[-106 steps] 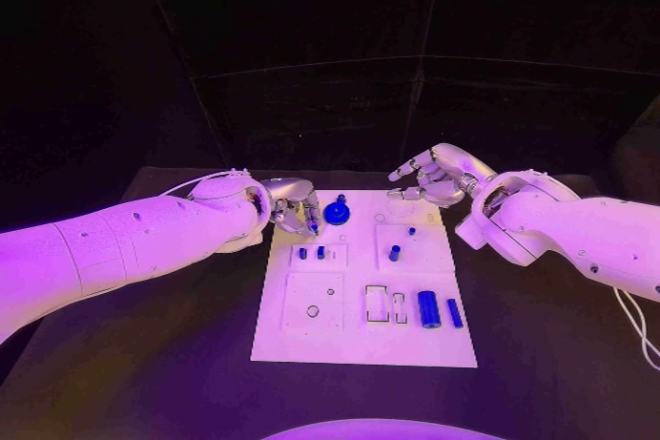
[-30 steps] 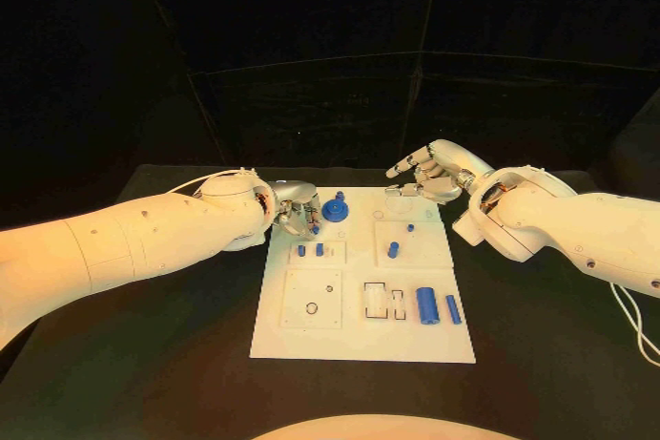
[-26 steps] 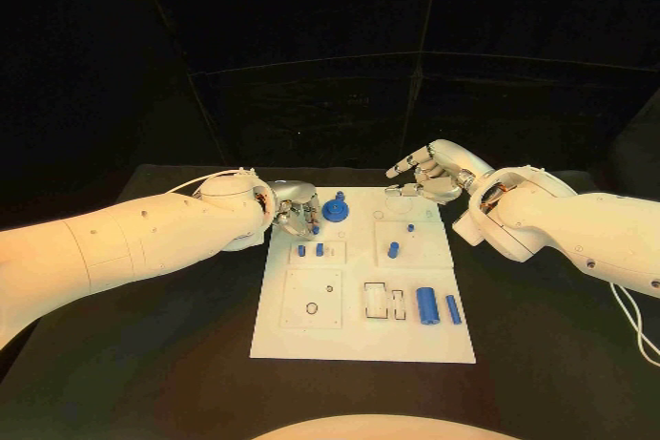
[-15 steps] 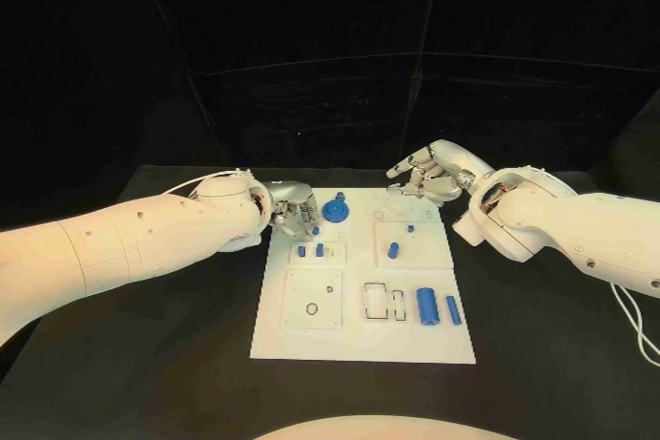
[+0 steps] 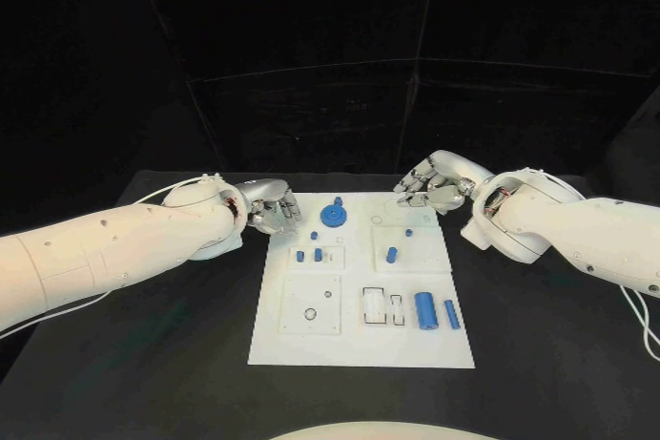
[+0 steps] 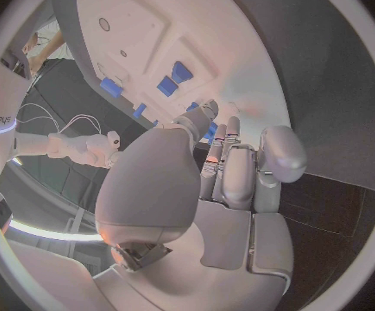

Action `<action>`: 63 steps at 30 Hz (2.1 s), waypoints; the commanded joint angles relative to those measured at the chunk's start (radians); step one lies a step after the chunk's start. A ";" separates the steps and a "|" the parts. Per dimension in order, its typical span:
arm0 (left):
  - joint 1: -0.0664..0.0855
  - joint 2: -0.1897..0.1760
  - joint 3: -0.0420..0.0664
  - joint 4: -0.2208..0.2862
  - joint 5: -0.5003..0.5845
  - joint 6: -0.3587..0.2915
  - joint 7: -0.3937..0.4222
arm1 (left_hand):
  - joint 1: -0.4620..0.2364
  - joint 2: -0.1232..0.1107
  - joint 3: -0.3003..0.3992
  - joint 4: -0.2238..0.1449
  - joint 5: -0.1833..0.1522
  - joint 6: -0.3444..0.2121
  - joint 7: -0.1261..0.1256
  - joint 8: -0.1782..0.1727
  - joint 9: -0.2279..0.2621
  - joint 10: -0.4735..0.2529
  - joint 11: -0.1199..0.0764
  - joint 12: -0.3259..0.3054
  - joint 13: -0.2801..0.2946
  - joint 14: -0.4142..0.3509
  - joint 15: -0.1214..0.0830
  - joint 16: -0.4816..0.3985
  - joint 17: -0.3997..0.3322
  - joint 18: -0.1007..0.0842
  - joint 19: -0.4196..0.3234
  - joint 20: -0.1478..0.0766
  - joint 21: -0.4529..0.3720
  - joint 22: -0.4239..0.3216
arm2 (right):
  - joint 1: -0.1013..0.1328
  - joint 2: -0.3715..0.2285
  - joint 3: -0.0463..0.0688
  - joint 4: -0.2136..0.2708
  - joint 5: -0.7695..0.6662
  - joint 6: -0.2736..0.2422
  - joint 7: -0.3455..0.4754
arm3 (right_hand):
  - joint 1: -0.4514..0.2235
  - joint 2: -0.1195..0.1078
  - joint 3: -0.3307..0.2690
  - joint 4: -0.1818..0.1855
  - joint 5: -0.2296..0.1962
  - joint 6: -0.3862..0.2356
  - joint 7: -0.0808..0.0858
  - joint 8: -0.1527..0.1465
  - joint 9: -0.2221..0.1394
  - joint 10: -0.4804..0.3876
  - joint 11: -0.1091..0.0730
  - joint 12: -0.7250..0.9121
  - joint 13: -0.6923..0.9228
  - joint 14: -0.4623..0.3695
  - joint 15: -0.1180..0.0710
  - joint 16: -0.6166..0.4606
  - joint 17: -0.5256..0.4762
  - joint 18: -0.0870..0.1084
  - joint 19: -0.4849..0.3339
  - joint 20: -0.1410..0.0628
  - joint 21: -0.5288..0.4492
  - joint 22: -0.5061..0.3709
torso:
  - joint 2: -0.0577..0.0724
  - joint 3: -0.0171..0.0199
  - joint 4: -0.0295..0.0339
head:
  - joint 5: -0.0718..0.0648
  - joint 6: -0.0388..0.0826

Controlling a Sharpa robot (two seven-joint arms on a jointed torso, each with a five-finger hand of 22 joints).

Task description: Assemble the parts on the task board

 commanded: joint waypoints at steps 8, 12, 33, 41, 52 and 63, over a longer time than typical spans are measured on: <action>0.007 -0.099 0.001 0.066 0.764 -0.097 0.319 | 0.013 0.015 0.058 -0.018 0.013 0.058 0.009 0.032 0.006 0.017 0.005 0.009 0.000 -0.120 0.009 -0.171 -0.293 0.050 -0.156 0.014 -0.305 -0.276 | -0.005 -0.012 -0.001 -0.001 -0.445 0.108 -0.098 | 0.003 -0.030 0.032 -0.002 -0.016 0.017 0.000 -0.011 -0.006 -0.031 0.013 -0.108 -0.144 0.034 0.013 -0.004 0.002 0.016 0.003 0.012 -0.005 0.005 | 0.001 -0.0002 0.0002 | -0.029 0.025; 0.007 -0.120 0.000 0.103 0.980 -0.066 0.413 | 0.006 0.019 0.061 -0.021 0.015 0.060 0.009 0.034 0.004 0.018 0.005 0.017 0.001 -0.170 0.010 -0.227 -0.384 0.068 -0.213 0.016 -0.401 -0.360 | -0.014 -0.014 -0.001 0.003 -0.528 0.111 -0.116 | -0.004 -0.043 0.035 0.000 -0.021 0.002 0.004 -0.024 -0.008 -0.054 0.021 -0.132 -0.179 0.033 0.020 -0.005 -0.001 0.016 0.003 0.017 -0.006 0.004 | 0.000 0.0000 -0.0002 | -0.039 0.032; 0.005 -0.153 -0.002 0.194 1.260 0.007 0.541 | -0.028 0.024 0.024 -0.012 0.015 0.047 0.016 0.032 -0.002 0.002 0.012 0.029 0.001 -0.260 0.019 -0.318 -0.527 0.067 -0.253 0.024 -0.453 -0.396 | -0.050 0.011 -0.002 -0.007 -0.628 0.158 -0.134 | 0.002 -0.047 0.060 -0.011 -0.033 -0.016 0.024 -0.026 -0.006 -0.091 0.044 -0.163 -0.285 0.034 0.037 0.000 0.003 0.015 0.011 0.035 0.004 0.020 | 0.003 0.0009 -0.0006 | -0.049 0.035; 0.005 -0.154 -0.002 0.198 1.270 0.009 0.542 | -0.027 0.024 0.020 -0.014 0.015 0.043 0.017 0.031 -0.002 -0.002 0.013 0.030 0.001 -0.263 0.020 -0.318 -0.529 0.067 -0.255 0.025 -0.457 -0.399 | -0.057 0.024 -0.002 -0.015 -0.629 0.175 -0.129 | 0.016 -0.033 0.122 -0.020 -0.081 0.004 0.021 -0.026 -0.006 -0.054 0.040 -0.163 -0.340 0.036 0.034 0.009 0.010 0.013 0.017 0.033 0.016 0.036 | 0.002 0.0005 -0.0006 | -0.048 0.034; 0.005 -0.154 -0.002 0.196 1.271 0.010 0.538 | -0.026 0.025 0.016 -0.016 0.016 0.038 0.020 0.030 -0.003 -0.007 0.015 0.030 0.000 -0.267 0.021 -0.319 -0.531 0.067 -0.257 0.026 -0.461 -0.402 | -0.064 0.035 -0.002 -0.027 -0.629 0.204 -0.133 | 0.017 -0.041 0.228 -0.036 -0.095 0.019 0.017 -0.028 -0.007 0.001 0.032 -0.174 -0.391 0.038 0.028 0.016 0.016 0.011 0.020 0.027 0.032 0.055 | 0.002 0.0010 -0.0009 | -0.046 0.026; 0.005 -0.156 -0.002 0.193 1.271 0.010 0.532 | -0.025 0.025 0.013 -0.018 0.015 0.033 0.022 0.029 -0.004 -0.013 0.017 0.031 0.000 -0.269 0.023 -0.319 -0.533 0.066 -0.258 0.027 -0.464 -0.405 | -0.072 0.048 -0.002 -0.041 -0.629 0.211 -0.137 | -0.019 -0.073 0.325 -0.046 -0.095 0.028 0.020 -0.028 -0.007 0.025 0.032 -0.192 -0.432 0.038 0.029 0.020 0.018 0.010 0.018 0.027 0.042 0.065 | 0.002 0.0006 -0.0015 | -0.049 0.023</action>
